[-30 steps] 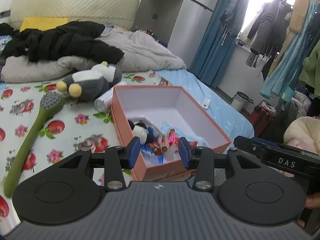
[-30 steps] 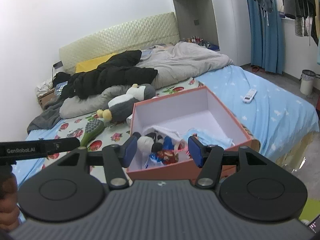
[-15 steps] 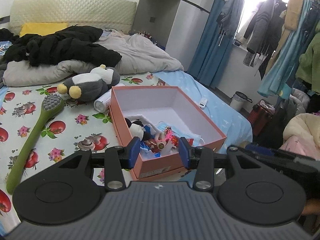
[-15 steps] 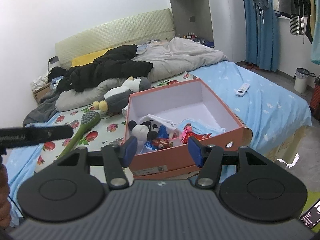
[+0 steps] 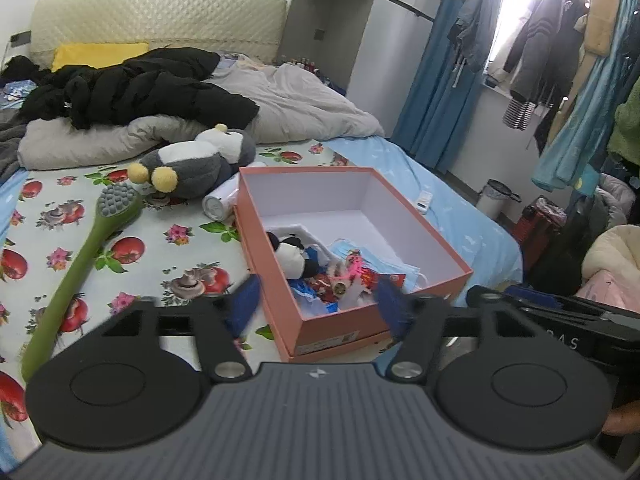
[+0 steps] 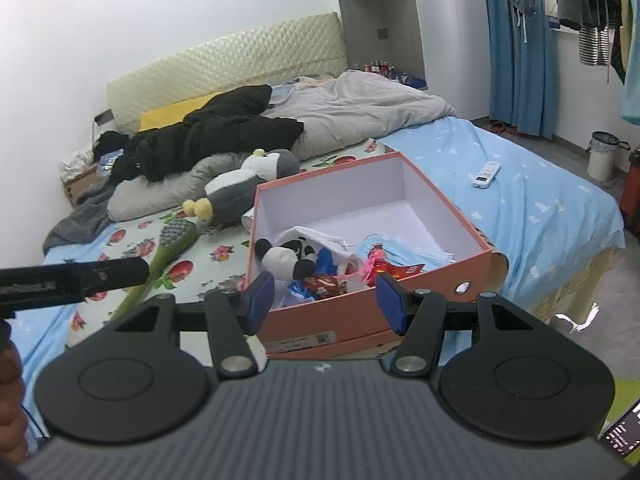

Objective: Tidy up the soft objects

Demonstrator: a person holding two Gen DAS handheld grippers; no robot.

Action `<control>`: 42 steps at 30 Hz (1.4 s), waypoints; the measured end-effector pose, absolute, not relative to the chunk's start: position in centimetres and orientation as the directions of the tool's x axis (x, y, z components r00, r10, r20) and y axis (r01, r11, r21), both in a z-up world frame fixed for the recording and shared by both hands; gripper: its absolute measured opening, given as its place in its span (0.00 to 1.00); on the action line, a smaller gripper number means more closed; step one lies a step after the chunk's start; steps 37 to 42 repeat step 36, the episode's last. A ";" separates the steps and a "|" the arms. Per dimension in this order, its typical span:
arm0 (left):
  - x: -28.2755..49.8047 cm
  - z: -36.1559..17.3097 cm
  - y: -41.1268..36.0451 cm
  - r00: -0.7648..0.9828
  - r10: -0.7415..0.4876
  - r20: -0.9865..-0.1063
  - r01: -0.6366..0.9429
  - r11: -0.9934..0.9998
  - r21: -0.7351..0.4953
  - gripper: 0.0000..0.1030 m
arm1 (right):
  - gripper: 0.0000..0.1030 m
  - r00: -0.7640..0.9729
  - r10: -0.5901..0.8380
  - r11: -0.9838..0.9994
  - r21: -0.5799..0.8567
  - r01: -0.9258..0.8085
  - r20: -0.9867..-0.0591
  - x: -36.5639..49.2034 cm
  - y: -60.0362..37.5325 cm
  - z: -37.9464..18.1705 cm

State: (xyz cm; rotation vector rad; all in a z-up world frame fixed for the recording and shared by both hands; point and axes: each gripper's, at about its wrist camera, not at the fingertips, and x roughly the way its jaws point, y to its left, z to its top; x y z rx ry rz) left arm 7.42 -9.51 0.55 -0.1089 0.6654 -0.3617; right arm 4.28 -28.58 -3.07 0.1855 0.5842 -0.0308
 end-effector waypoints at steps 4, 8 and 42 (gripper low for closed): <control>7.5 0.7 -9.6 0.743 -0.328 -0.584 0.277 0.944 -0.177 0.94 | 0.79 0.833 0.009 0.984 0.155 0.093 -0.553 4.6 -28.9 -3.0; 7.7 0.6 -9.4 0.744 -0.323 -0.585 0.269 0.946 -0.180 0.98 | 0.93 0.837 -0.005 0.984 0.146 0.101 -0.547 4.6 -29.2 -3.0; 7.8 0.3 -9.3 0.742 -0.277 -0.611 0.232 0.960 -0.153 1.00 | 0.93 0.835 -0.014 0.990 0.112 0.090 -0.550 4.9 -29.0 -2.8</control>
